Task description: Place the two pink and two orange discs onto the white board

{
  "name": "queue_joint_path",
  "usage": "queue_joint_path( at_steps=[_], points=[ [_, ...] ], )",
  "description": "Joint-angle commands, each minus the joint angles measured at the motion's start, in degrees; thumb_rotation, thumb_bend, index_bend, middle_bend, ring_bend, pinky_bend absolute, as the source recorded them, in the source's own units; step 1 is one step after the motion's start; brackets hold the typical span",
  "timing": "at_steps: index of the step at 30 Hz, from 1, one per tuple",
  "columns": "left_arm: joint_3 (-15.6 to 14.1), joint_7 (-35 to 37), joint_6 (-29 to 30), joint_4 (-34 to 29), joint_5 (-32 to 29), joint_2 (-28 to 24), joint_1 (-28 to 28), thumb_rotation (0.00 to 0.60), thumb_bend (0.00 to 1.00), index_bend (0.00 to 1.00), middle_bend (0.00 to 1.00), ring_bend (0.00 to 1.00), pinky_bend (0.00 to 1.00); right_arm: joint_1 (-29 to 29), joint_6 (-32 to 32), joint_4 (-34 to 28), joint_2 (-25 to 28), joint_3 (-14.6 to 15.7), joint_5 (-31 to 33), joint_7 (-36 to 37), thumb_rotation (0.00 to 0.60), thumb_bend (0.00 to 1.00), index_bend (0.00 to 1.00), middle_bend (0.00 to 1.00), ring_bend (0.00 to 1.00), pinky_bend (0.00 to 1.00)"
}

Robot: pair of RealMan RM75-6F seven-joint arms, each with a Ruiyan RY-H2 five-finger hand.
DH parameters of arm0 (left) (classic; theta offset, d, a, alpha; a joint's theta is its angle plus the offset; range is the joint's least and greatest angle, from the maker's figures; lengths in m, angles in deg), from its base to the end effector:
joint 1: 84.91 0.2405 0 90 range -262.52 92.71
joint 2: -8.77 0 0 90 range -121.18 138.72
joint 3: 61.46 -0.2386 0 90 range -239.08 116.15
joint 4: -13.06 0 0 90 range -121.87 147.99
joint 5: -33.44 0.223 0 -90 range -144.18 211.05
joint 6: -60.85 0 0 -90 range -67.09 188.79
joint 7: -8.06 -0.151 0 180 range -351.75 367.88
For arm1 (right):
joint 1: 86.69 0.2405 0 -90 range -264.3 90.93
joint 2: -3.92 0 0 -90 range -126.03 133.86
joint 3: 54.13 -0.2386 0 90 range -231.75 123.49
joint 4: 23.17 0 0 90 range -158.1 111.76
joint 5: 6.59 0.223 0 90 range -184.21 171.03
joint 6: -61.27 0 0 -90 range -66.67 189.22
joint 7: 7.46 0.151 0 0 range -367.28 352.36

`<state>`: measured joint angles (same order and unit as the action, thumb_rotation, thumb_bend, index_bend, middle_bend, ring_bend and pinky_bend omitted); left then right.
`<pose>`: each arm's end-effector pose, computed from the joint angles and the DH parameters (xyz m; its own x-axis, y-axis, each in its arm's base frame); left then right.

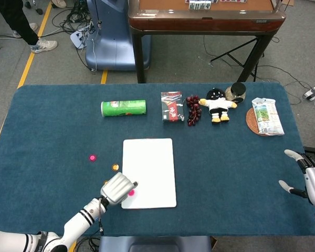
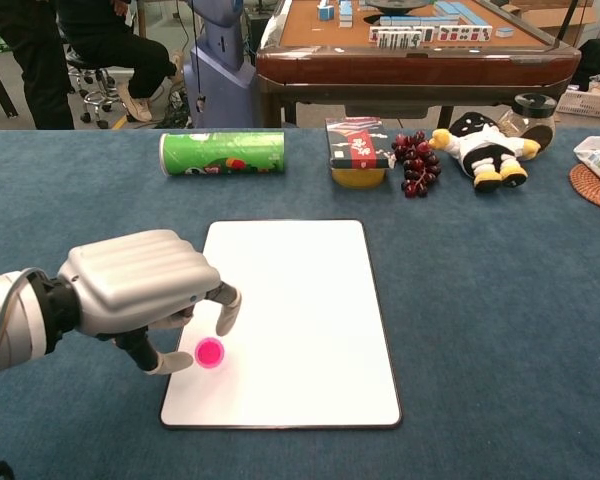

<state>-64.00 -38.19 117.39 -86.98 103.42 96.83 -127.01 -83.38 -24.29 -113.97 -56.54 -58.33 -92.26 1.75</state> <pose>-0.1066 0.2373 -0.0656 0.7670 0.1619 0.6209 0.5350 -0.6957 -0.4793 -0.3145 -0.1854 0.1679 0.3282 0.0270 0.9442 -0.9446 0.0195 0.3278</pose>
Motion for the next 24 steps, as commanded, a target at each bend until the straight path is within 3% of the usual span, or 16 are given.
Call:
queue_joint_path(
  at_steps=[1, 7, 24],
  points=[
    [-0.03, -0.25, 0.02, -0.08, -0.18, -0.03, -0.02, 0.600, 0.32, 0.40, 1.00, 1.00, 1.00, -0.01, -0.01, 0.00, 0.00, 0.00, -0.01, 0.02, 0.600, 0.00, 0.22, 0.28, 0.22, 0.41],
    [0.14, -0.46, 0.39, 0.02, -1.04, -0.48, 0.12, 0.600, 0.32, 0.33, 1.00, 1.00, 1.00, 0.02, 0.07, -0.06, -0.01, 0.02, -0.08, -0.06, 0.600, 0.00, 0.22, 0.28, 0.22, 0.41],
    [5.45, 5.79, -0.50, 6.71, -10.26, -6.37, 0.08, 0.600, 0.32, 0.40, 1.00, 1.00, 1.00, 0.43, 0.87, -0.20, -0.38, 0.15, -0.12, -1.11, 0.600, 0.00, 0.22, 0.28, 0.22, 0.41]
  ],
)
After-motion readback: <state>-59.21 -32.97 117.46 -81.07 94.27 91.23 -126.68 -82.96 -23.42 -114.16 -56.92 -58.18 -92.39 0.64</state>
